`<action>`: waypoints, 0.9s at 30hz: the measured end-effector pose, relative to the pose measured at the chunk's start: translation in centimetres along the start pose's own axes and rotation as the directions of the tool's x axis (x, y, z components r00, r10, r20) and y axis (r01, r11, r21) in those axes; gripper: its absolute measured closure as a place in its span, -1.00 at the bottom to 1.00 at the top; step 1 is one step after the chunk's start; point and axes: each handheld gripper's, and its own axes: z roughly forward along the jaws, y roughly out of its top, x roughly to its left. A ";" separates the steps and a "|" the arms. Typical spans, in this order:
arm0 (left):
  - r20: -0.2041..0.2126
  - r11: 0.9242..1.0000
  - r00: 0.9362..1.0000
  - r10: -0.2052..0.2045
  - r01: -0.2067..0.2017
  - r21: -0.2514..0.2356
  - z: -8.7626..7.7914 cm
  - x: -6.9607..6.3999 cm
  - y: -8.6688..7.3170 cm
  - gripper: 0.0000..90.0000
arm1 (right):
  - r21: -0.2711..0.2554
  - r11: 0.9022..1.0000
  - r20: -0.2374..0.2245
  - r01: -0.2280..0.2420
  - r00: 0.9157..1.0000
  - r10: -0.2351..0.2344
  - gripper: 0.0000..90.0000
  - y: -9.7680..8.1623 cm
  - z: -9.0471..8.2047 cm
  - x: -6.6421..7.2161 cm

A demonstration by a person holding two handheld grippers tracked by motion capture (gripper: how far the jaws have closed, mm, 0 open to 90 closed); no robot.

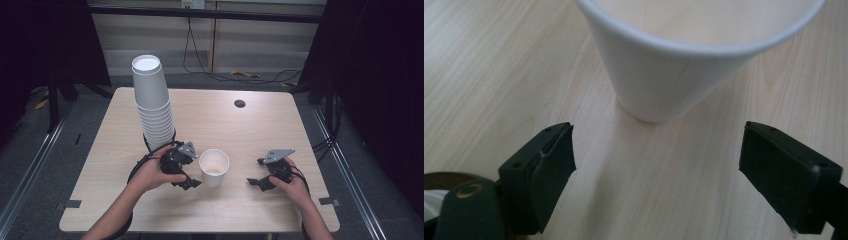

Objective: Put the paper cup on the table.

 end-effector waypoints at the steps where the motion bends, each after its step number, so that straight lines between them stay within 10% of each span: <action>1: -0.001 1.000 1.000 0.008 -0.008 0.007 0.0 0.0 -0.3 -0.68 | 0.000 1.000 0.000 0.000 1.000 0.000 -0.77 0.0 0.0 0.0; 27: -0.037 0.997 0.998 -0.060 0.058 -0.048 -1.2 0.5 -6.5 -0.66 | 0.000 1.000 0.000 0.000 1.000 0.000 -0.77 0.0 0.0 0.0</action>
